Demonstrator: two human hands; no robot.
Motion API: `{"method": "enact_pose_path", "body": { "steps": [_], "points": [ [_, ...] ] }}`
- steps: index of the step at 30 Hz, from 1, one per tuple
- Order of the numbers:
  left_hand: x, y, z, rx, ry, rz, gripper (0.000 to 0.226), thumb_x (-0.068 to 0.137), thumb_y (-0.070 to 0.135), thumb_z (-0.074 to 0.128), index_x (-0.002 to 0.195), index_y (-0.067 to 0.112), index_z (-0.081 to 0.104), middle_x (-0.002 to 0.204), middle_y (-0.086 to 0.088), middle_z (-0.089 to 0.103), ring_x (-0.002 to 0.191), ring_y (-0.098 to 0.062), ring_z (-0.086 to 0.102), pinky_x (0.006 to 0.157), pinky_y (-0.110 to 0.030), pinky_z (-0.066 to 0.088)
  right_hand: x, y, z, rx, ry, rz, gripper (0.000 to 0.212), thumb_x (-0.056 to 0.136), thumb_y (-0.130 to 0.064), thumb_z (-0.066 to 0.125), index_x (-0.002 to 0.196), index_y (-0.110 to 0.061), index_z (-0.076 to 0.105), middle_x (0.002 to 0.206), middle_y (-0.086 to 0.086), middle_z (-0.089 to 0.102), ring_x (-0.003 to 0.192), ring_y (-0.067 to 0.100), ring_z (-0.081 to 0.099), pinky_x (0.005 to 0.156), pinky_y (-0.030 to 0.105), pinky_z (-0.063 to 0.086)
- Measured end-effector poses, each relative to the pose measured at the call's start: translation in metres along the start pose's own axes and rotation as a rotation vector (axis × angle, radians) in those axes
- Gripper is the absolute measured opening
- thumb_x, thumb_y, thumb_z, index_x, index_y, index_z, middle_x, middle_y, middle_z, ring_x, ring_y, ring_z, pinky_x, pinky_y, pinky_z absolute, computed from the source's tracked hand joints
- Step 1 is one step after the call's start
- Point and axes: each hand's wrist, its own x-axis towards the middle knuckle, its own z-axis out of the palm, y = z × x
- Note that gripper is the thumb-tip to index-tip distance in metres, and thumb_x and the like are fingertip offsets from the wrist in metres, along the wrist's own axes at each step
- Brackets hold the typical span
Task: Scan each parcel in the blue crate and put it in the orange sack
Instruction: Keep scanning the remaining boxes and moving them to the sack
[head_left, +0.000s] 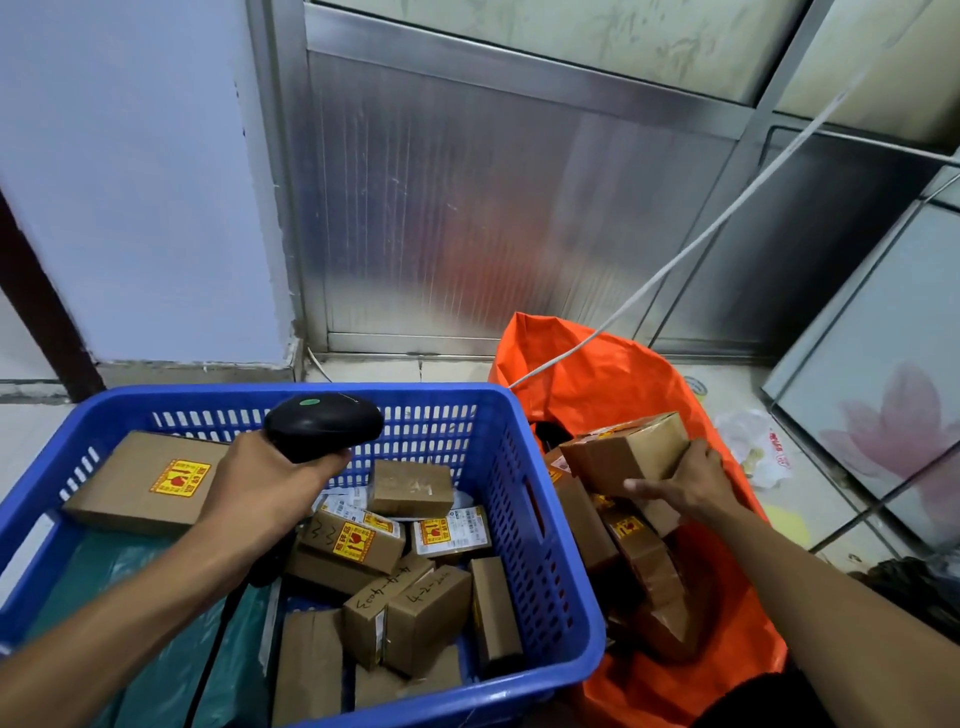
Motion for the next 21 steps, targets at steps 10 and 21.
{"method": "enact_pose_path", "body": {
  "steps": [10,21],
  "points": [
    [0.007,-0.006,0.003,-0.007,-0.013,-0.013,0.039,0.080,0.025,0.082,0.115,0.014,0.069,0.083,-0.009,0.073,0.079,-0.027,0.068,0.076,-0.046,0.059,0.026,0.004,0.034,-0.172,-0.077,0.077,0.057,0.085,-0.039,0.062,0.129,-0.009,0.041,0.127,0.021,0.050,0.111,0.043,0.057,0.087,0.056,0.057],
    [0.006,-0.005,0.000,-0.032,-0.010,0.008,0.029,0.080,0.024,0.080,0.107,0.017,0.070,0.081,-0.009,0.073,0.076,-0.027,0.069,0.078,-0.049,0.059,0.006,-0.038,0.027,-0.253,-0.020,-0.110,0.033,0.093,-0.036,0.057,0.112,-0.011,0.050,0.116,0.019,0.058,0.103,0.043,0.060,0.082,0.047,0.055]
  ]
}}
